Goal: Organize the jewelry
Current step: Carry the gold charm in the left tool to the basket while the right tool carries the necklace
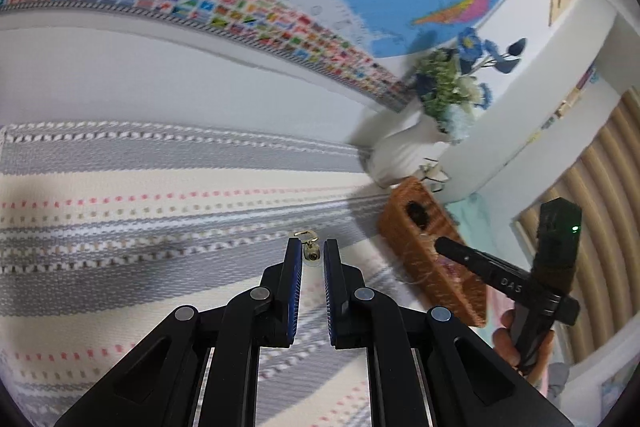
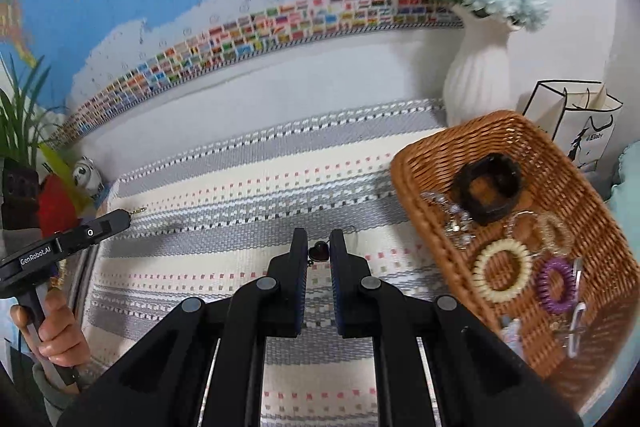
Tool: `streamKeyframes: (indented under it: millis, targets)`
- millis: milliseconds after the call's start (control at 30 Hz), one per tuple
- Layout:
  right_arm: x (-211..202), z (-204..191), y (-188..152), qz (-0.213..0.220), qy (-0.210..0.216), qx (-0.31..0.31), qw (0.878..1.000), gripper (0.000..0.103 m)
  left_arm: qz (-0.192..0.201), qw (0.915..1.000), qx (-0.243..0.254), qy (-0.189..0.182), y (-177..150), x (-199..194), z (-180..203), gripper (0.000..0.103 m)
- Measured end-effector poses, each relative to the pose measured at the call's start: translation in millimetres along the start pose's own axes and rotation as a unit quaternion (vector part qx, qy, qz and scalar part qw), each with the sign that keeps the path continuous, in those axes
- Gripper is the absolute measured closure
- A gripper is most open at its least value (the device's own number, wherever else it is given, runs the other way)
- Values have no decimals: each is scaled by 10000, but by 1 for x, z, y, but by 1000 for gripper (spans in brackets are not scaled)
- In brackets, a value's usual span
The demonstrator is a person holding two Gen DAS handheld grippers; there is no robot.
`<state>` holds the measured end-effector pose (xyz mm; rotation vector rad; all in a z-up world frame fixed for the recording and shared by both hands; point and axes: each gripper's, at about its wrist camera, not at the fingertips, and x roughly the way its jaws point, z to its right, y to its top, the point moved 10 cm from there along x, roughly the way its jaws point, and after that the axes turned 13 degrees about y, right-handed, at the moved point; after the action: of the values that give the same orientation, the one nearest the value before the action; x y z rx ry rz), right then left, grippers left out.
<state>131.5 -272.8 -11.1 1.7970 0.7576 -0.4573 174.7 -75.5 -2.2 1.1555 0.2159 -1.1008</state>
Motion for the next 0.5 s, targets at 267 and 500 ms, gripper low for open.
streamKeyframes:
  millis: [267,500]
  targets:
    - [-55,24,20,515,80,87,9986,91,26,9987,510,11,15,-10,57,93]
    - [-106,74,26,802,-94,265,9964,91,-205,9926,1195,-49,10,33,137,93]
